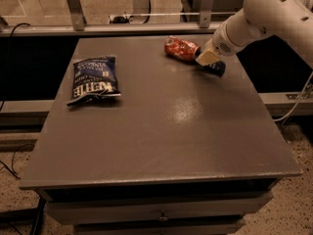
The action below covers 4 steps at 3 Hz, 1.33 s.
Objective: Move rxbar blueberry near coke can
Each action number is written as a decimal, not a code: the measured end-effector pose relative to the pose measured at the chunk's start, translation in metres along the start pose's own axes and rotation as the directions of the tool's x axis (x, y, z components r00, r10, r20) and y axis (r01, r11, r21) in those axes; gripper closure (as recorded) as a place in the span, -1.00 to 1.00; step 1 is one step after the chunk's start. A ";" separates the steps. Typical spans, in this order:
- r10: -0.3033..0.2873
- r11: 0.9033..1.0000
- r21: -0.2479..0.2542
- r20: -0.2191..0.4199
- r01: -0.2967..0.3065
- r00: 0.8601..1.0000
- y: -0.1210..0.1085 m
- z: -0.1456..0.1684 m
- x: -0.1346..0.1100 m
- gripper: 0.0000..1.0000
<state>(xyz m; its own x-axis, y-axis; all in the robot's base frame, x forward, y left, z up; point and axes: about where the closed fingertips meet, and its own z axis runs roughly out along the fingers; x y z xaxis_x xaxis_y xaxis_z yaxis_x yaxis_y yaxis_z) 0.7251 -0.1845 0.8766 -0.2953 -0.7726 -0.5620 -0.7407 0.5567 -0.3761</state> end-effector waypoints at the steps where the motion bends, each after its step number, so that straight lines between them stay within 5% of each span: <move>1: 0.001 1.000 -0.005 0.003 -0.001 1.000 0.000 0.002 -0.001 -1.00; 3: 0.000 1.000 -0.021 0.062 0.001 0.998 -0.006 -0.026 0.002 -1.00; 4: 0.015 1.000 -0.027 0.193 -0.010 0.981 -0.024 -0.094 0.021 -1.00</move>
Offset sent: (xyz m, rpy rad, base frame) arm -0.0095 -0.0067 0.0244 0.0121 -0.0367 0.0187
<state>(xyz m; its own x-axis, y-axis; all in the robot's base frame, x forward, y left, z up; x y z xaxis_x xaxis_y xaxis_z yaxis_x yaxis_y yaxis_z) 0.6801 -0.2427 0.9434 -0.1842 -0.6906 -0.6994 -0.7538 0.5559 -0.3504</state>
